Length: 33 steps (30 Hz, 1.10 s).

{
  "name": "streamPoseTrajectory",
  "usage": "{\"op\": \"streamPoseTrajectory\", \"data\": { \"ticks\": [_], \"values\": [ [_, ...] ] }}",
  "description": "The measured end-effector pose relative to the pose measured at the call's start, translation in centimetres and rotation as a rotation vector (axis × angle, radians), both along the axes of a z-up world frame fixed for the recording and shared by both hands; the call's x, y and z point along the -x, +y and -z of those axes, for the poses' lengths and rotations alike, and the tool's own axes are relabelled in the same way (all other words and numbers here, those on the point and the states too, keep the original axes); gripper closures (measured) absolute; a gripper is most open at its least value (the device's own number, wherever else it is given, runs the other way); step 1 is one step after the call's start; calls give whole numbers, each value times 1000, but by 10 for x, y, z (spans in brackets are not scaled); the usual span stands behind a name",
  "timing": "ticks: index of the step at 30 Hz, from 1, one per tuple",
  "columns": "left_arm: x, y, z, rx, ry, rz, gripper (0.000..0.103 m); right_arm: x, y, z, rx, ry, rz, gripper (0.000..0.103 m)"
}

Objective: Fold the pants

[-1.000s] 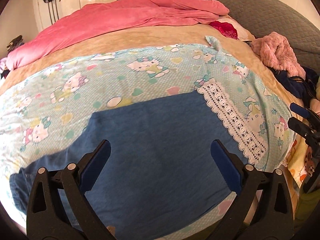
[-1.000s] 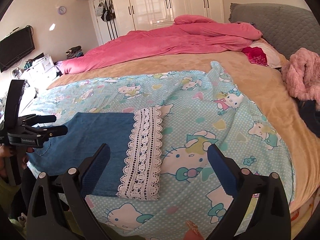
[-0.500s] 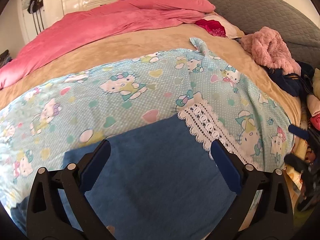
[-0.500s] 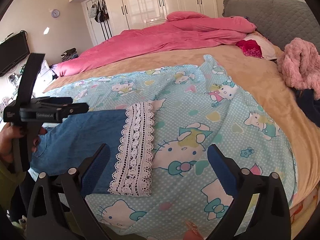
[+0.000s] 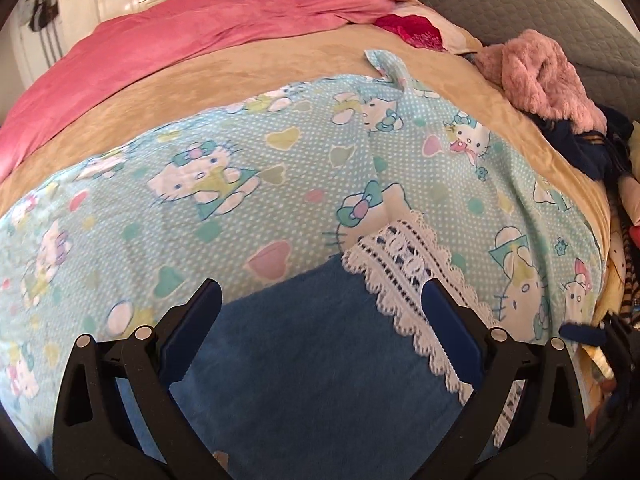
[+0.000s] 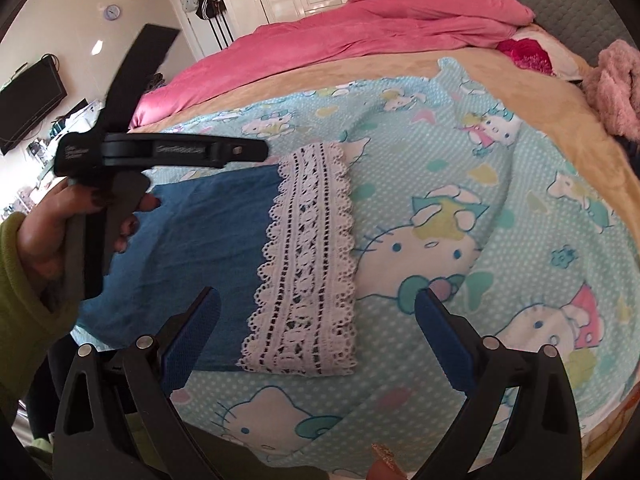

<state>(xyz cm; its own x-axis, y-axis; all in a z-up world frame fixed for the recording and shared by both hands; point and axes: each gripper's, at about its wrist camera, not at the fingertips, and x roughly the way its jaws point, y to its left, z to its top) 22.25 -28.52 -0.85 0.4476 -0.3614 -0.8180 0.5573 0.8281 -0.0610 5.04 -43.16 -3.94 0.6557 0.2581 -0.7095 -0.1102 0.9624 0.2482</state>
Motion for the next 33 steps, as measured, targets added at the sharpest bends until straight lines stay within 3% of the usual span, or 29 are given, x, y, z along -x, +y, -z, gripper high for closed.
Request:
{"op": "streamPoseTrajectory", "data": {
  "ticks": [6,11,26,27,28,31,33],
  "values": [
    [-18,-13,27,-5,54,29,9,-7,9,17,-12,65,-4,6],
    [-20,-11,46,-12,96,44,9,-5,10,20,-22,67,17,6],
    [-15,-16,54,27,93,93,9,-2,8,20,-78,87,29,6],
    [-16,-16,53,30,99,98,9,-3,12,20,-74,91,19,8],
    [-17,-16,53,32,104,102,9,-5,15,20,-81,94,3,19],
    [-19,-17,54,38,106,116,13,-9,27,25,-36,107,-20,21],
    [-17,-18,54,44,108,119,23,-12,28,29,-34,112,-14,22]
  ]
}}
